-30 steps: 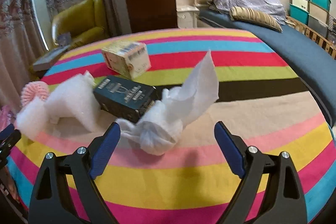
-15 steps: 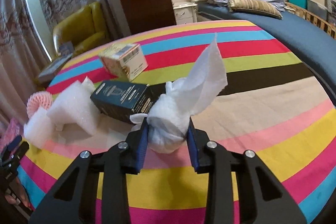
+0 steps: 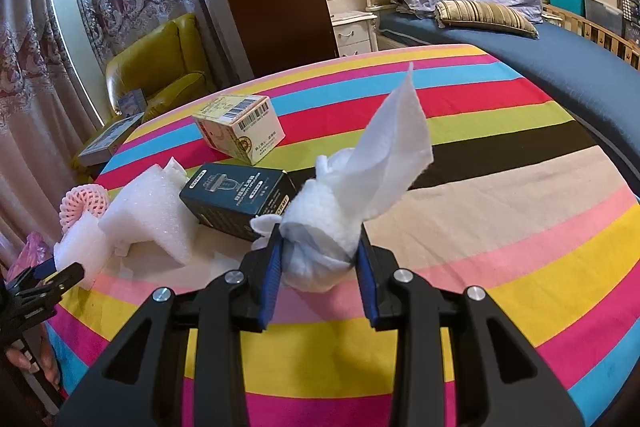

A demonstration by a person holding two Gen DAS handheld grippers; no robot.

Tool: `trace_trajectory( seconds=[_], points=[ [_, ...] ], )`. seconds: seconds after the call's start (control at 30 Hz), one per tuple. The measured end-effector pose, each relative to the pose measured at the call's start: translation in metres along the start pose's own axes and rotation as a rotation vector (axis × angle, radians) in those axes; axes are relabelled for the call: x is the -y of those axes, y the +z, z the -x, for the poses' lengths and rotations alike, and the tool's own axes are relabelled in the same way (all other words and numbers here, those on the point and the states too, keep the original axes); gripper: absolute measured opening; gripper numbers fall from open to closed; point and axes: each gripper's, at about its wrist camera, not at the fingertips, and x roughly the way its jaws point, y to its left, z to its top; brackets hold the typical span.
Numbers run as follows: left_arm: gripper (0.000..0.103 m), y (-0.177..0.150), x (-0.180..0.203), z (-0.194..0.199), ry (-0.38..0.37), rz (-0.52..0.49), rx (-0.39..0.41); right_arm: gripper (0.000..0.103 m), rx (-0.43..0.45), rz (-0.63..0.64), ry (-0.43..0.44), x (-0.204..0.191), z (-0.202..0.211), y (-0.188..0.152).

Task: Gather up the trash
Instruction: 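Grasp the white tissue bundle with right tool while left tool grasps the L-shaped foam, then carry the tissue bundle and L-shaped foam to the pink bin and open both tools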

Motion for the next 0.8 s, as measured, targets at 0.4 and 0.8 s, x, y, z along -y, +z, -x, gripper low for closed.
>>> trace_trajectory(
  seconds=[0.4,0.8],
  points=[
    [0.059,-0.025,0.024,0.031,-0.005,-0.05,0.101,0.033,0.025,0.015,0.006,-0.003,0.006,-0.001],
    [0.059,-0.041,0.025,0.063,-0.015,-0.053,0.178,0.033,0.031,0.095,0.046,-0.029,0.02,-0.015]
  ],
)
